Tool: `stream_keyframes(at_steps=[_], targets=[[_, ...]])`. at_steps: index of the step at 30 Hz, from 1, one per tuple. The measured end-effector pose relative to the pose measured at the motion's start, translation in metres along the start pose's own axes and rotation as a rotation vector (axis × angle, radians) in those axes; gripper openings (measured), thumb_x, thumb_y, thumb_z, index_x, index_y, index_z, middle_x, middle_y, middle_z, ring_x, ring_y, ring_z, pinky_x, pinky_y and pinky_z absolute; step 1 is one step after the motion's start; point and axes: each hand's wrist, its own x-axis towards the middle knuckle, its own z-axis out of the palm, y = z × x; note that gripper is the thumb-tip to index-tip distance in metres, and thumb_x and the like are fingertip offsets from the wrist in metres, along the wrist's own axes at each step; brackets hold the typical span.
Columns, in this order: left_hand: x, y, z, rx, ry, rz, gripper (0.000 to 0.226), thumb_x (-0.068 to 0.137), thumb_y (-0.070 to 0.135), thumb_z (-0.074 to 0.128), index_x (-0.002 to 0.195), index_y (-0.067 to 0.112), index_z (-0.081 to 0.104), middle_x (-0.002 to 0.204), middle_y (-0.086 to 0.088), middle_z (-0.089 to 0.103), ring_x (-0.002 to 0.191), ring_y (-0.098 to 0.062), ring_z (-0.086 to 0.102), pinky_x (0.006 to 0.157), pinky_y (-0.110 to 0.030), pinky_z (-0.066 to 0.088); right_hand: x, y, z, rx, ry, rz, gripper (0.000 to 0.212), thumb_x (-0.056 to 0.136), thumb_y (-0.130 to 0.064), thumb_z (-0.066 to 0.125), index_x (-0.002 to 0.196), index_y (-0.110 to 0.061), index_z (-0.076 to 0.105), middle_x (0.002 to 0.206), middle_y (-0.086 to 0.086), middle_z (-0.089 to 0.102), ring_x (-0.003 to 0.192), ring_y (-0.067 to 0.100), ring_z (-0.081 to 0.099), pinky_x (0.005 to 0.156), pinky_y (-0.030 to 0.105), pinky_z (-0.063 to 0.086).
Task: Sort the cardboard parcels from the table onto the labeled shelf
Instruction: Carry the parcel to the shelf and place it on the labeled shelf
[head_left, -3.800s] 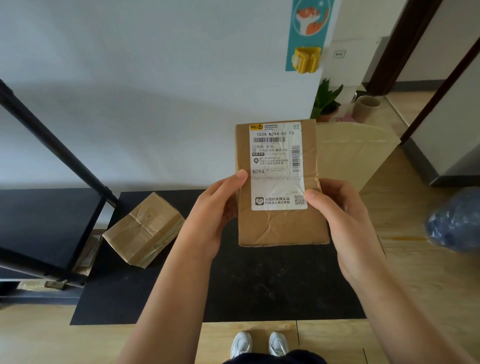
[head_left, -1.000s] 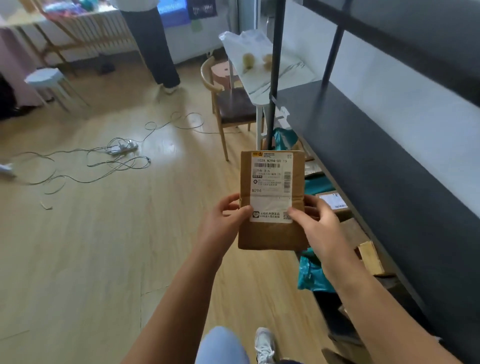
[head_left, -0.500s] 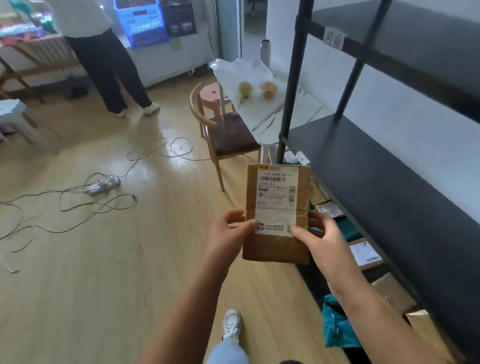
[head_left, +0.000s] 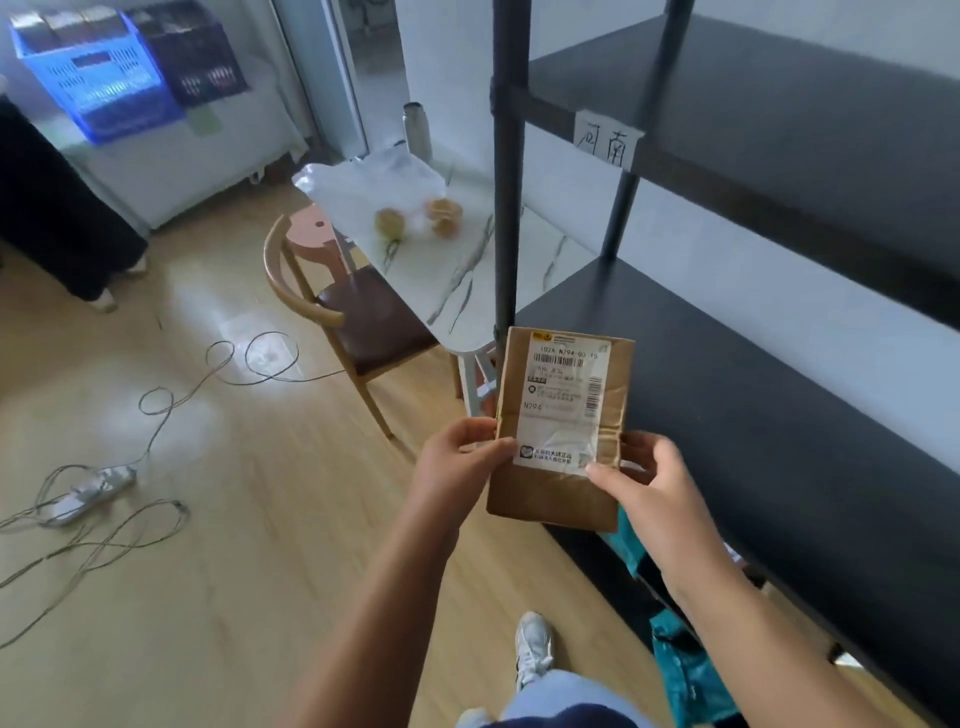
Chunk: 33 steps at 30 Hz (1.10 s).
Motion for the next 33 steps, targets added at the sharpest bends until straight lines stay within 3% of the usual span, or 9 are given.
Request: stream_keyframes(at_steps=[3, 6, 8, 13, 19, 25, 30, 33], targets=[[0.022, 0.02, 0.001, 0.011, 0.003, 0.018, 0.022, 0.088, 0.023, 0.072, 0.11, 0.019, 0.068, 0.106, -0.003, 0.074, 0.099, -0.019, 0.07, 0.077, -0.029, 0.058, 0.023, -0.015, 0.005, 0.002, 0.028, -0.013, 0.042, 0.084, -0.03, 0.076, 0.12, -0.026, 0.054, 0.111, -0.006, 0.068, 0.103, 0.016, 0.067, 0.081, 0.031, 0.057], [0.042, 0.036, -0.003, 0.023, -0.002, 0.045, 0.023, 0.089, 0.023, 0.071, 0.111, 0.019, 0.066, 0.106, -0.002, 0.072, 0.096, -0.015, 0.069, 0.062, -0.017, 0.053, 0.041, -0.028, 0.012, 0.009, 0.03, -0.02, 0.041, 0.085, -0.029, 0.074, 0.121, -0.025, 0.053, 0.108, -0.007, 0.067, 0.093, 0.008, 0.066, 0.064, 0.02, 0.051], [0.056, 0.044, -0.007, 0.035, -0.016, 0.053, 0.026, 0.089, 0.022, 0.07, 0.114, 0.018, 0.066, 0.108, -0.002, 0.072, 0.096, -0.014, 0.07, 0.059, -0.015, 0.053, 0.05, -0.035, 0.019, 0.012, 0.045, -0.011, 0.042, 0.086, -0.031, 0.074, 0.122, -0.025, 0.052, 0.108, -0.007, 0.067, 0.09, 0.006, 0.066, 0.061, 0.018, 0.05], [0.098, 0.059, -0.016, 0.084, -0.115, 0.063, 0.025, 0.088, 0.022, 0.072, 0.112, 0.019, 0.068, 0.113, -0.004, 0.072, 0.102, -0.018, 0.069, 0.078, -0.028, 0.059, 0.07, -0.048, 0.039, 0.02, 0.123, 0.042, 0.045, 0.086, -0.033, 0.072, 0.125, -0.024, 0.051, 0.116, -0.003, 0.066, 0.098, 0.012, 0.065, 0.064, 0.021, 0.05], [0.143, 0.077, -0.043, 0.169, -0.317, 0.066, 0.035, 0.085, 0.02, 0.074, 0.118, 0.017, 0.065, 0.112, -0.003, 0.071, 0.101, -0.017, 0.069, 0.076, -0.026, 0.058, 0.067, -0.06, 0.077, 0.084, 0.308, 0.115, 0.047, 0.086, -0.032, 0.073, 0.127, -0.023, 0.052, 0.12, -0.003, 0.064, 0.108, 0.017, 0.062, 0.066, 0.021, 0.047], [0.168, 0.092, -0.082, 0.242, -0.519, 0.095, 0.04, 0.08, 0.023, 0.078, 0.119, 0.017, 0.071, 0.109, -0.003, 0.076, 0.102, -0.02, 0.072, 0.096, -0.04, 0.057, 0.041, -0.073, 0.125, 0.206, 0.468, 0.143, 0.04, 0.086, -0.035, 0.072, 0.123, -0.029, 0.057, 0.116, -0.007, 0.065, 0.103, 0.01, 0.061, 0.07, 0.023, 0.048], [0.164, 0.099, -0.107, 0.254, -0.665, 0.124, 0.048, 0.082, 0.015, 0.077, 0.129, 0.017, 0.065, 0.11, -0.008, 0.076, 0.104, -0.023, 0.072, 0.098, -0.042, 0.055, 0.01, -0.081, 0.144, 0.25, 0.522, 0.118, 0.047, 0.084, -0.032, 0.074, 0.128, -0.032, 0.058, 0.112, -0.012, 0.068, 0.098, 0.003, 0.062, 0.071, 0.021, 0.048], [0.154, 0.105, -0.12, 0.234, -0.756, 0.158, 0.047, 0.08, 0.023, 0.077, 0.126, 0.018, 0.068, 0.109, -0.012, 0.076, 0.105, -0.024, 0.072, 0.095, -0.039, 0.057, -0.01, -0.085, 0.143, 0.287, 0.489, 0.072, 0.053, 0.082, -0.031, 0.076, 0.131, -0.033, 0.057, 0.112, -0.015, 0.07, 0.101, 0.001, 0.064, 0.076, 0.019, 0.047]])
